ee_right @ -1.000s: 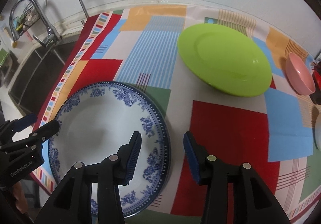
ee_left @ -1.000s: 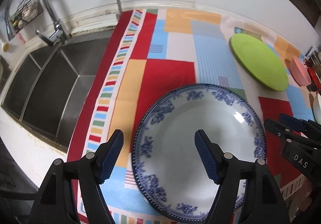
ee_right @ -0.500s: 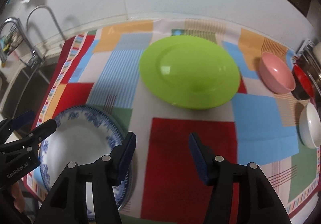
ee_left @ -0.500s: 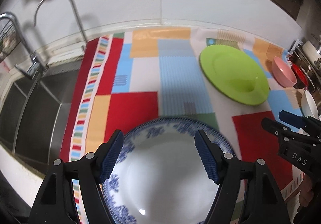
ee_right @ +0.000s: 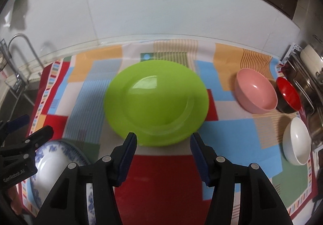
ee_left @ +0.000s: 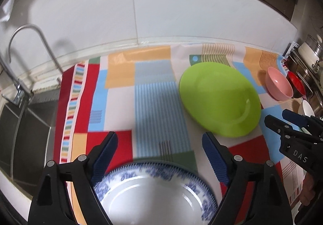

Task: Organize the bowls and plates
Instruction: 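Move both tools toward the rim of the lime-green plate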

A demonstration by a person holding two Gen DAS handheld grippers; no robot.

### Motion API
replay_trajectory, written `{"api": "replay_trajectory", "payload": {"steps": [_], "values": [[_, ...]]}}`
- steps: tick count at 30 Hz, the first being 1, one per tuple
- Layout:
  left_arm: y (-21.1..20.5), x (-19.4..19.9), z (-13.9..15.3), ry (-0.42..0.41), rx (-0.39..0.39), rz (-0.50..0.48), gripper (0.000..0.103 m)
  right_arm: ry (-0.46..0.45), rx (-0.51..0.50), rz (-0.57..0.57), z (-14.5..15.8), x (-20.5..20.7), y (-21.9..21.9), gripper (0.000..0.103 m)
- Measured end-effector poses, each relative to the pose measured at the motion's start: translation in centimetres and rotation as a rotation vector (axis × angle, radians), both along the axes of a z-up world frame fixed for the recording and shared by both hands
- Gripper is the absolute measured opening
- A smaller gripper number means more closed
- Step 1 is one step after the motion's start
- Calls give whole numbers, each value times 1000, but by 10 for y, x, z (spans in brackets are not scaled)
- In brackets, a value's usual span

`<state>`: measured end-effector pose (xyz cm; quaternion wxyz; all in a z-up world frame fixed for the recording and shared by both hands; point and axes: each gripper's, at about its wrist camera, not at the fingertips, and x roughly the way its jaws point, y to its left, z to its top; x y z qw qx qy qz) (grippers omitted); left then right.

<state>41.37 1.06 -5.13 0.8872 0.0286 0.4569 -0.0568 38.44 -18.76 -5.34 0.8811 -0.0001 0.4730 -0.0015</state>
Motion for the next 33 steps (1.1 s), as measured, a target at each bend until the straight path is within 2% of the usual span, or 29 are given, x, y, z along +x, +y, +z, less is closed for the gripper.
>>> {"api": "replay_trajectory", "payload": {"steps": [2,4,15,33], "values": [[-8,10,1,-6,7,-7,89,4,7,-9,-1,6,-7,57],[-14,21,1,-11,17,-6,91,7,15,-22,-2,13,-14,64],[-41,70,-16,13,25,-35,91,18,43,-102,-21,54,-50,64],[-63,129,-69,128,55,-50,86,85,67,-159,-69,105,-75,64]]}}
